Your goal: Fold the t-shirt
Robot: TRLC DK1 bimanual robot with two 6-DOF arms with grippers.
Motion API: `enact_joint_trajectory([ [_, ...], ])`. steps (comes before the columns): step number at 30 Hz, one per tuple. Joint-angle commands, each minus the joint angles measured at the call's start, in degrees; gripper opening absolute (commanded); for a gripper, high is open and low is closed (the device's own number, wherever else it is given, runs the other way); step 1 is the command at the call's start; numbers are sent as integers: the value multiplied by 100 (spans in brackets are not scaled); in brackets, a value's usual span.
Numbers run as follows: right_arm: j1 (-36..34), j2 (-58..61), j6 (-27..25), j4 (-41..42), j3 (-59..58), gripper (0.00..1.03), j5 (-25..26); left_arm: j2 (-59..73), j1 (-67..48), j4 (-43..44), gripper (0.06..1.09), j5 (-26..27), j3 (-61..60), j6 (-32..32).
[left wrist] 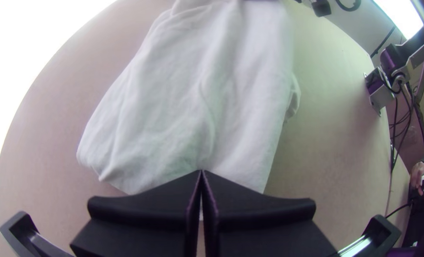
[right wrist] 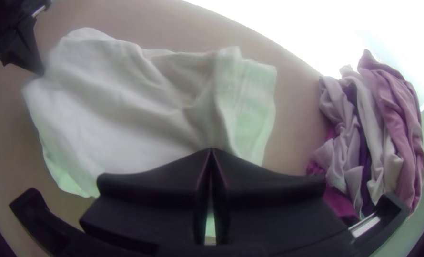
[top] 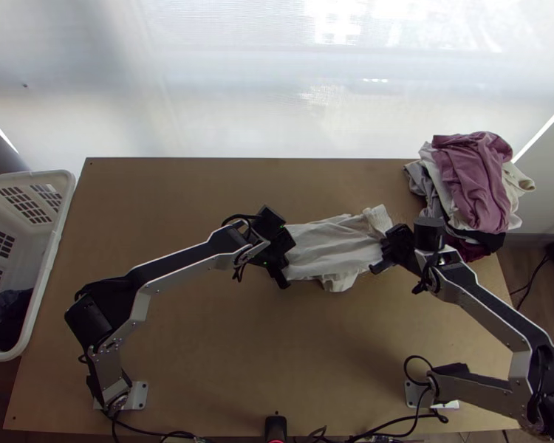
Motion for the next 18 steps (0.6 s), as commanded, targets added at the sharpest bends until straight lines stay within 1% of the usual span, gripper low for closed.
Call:
enact_joint_trajectory([
  [1,-435,-670,-15,-229,-170,3,-30,-33,39,-2,14,-20,60,0],
  [4,-575,-969,3,-511,-21,3,-38,-156,92,-55,14,-20,174,-35],
  [8,-452,-1268,161,-827,278,3,-47,-367,198,-196,14,-20,412,-53],
  [13,347,-1163,556,-853,656,3,-38,-446,382,-204,14,-46,737,-211],
  [15,717,-1031,706,-836,770,3,-30,-332,409,-152,15,-205,728,-184],
  [18,1217,-917,776,-845,885,3,49,-288,409,-143,15,-275,640,-167],
])
